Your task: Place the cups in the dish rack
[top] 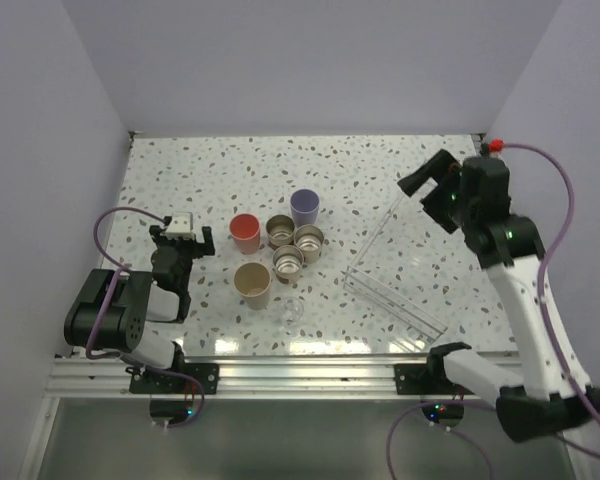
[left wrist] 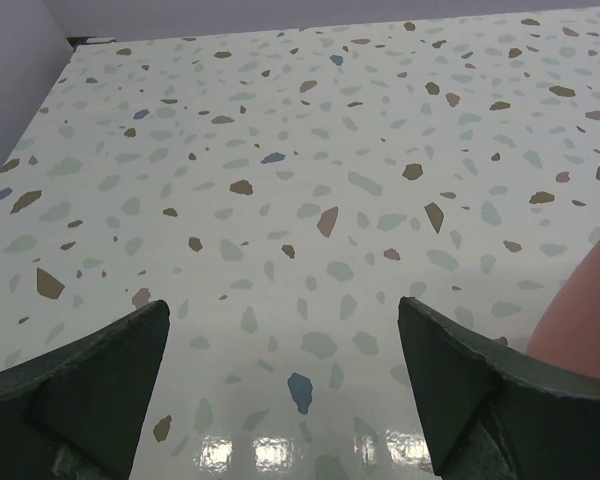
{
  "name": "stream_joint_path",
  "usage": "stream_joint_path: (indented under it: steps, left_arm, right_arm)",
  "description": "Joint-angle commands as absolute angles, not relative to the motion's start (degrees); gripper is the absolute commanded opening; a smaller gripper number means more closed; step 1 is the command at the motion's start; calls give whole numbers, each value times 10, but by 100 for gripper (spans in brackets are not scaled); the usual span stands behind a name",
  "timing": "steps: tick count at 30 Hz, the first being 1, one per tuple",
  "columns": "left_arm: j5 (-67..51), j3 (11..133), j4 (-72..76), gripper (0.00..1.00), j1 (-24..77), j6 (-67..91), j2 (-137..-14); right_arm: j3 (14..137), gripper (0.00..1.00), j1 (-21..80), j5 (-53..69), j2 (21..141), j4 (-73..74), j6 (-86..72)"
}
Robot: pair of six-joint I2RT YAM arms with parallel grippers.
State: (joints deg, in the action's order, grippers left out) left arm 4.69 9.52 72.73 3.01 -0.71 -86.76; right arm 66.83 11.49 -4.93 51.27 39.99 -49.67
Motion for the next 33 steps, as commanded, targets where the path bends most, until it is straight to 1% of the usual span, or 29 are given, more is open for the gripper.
stream_joint_path:
  steps: [1, 3, 5, 6, 10, 19, 20, 22, 26, 27, 33]
  left_arm:
    - [47, 103, 767, 100, 25, -15, -866]
    - [47, 102, 767, 100, 25, -15, -865]
    - [47, 102, 768, 100, 25, -15, -865]
    - [47, 103, 768, 100, 25, -15, -865]
    - [47, 103, 767, 100, 25, -15, -866]
    - [47, 102, 772, 100, 25, -17, -867]
    - [47, 102, 772, 100, 25, -17, -867]
    - [47, 102, 772, 100, 25, -17, -867]
    - [46, 102, 774, 100, 25, -17, -867]
    - [46, 102, 774, 100, 25, -17, -867]
    - [46, 102, 776, 100, 25, -18, -868]
  right_arm:
    - [858, 98, 115, -25, 721, 552, -434]
    - [916, 98, 115, -29, 795, 631, -425]
    - [946, 98, 115, -25, 846, 633, -422]
    - [945, 96, 115, -20, 853, 608, -422]
    - [950, 91, 117, -29, 895, 596, -437]
    - [995, 84, 168, -65, 1005, 605, -430]
    - [996, 81, 171, -75, 1012, 606, -430]
    - [993, 79, 175, -84, 1030, 606, -436]
    - [993, 72, 175, -95, 1059, 606, -439]
    - [995, 68, 176, -96, 1065, 608, -439]
    - [1000, 62, 176, -101, 1103, 613, -432]
